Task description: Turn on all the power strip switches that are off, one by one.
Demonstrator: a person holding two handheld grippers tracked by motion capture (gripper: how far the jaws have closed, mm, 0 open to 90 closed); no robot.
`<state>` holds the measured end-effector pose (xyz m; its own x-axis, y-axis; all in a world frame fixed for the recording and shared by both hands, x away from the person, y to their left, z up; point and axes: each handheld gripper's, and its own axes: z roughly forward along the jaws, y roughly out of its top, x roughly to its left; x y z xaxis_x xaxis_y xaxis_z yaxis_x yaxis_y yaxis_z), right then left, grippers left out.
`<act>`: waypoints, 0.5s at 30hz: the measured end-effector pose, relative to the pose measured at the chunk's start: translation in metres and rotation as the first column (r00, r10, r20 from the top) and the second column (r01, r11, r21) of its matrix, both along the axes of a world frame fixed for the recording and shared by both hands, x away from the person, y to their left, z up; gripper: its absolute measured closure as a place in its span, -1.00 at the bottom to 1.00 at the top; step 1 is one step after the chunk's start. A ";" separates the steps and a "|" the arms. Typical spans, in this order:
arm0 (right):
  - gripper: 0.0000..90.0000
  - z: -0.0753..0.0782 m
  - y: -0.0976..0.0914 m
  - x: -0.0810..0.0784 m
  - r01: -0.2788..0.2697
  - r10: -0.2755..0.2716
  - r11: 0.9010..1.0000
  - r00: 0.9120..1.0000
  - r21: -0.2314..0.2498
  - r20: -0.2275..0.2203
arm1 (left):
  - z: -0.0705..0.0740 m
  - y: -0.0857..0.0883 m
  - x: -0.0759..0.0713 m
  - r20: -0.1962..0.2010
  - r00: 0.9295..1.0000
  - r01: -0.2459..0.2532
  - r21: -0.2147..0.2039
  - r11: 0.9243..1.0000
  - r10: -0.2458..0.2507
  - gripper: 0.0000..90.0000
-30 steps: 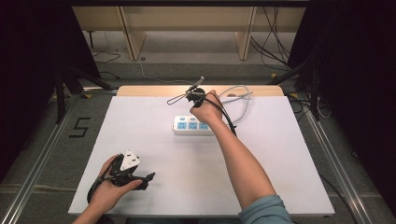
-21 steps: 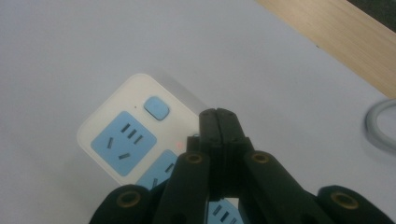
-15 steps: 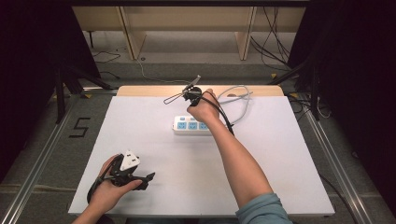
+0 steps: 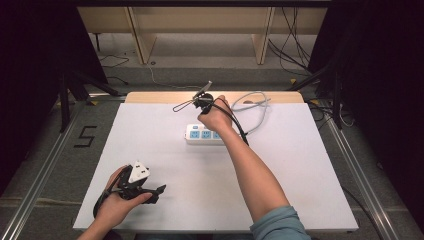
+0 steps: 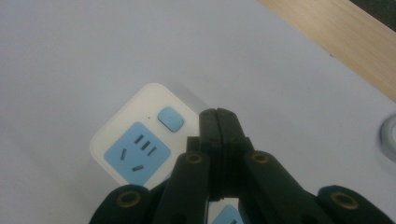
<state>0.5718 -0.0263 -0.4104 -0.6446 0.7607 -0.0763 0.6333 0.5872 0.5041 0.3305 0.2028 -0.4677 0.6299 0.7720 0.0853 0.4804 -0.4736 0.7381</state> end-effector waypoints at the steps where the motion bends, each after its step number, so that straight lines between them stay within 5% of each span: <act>1: 1.00 0.000 0.001 0.000 -0.003 0.003 1.000 1.000 0.003 0.001 | 0.000 0.000 0.000 0.001 1.000 0.000 -0.001 1.000 0.000 -0.63; 15: 1.00 0.001 0.009 0.001 -0.015 0.015 1.000 1.000 -0.002 0.001 | 0.000 0.000 0.000 -0.001 1.000 0.001 -0.001 1.000 -0.001 -0.63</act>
<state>0.5727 -0.0174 -0.4091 -0.6555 0.7511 -0.0782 0.6242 0.5973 0.5036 0.3304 0.2028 -0.4677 0.6310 0.7712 0.0840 0.4804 -0.4736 0.7382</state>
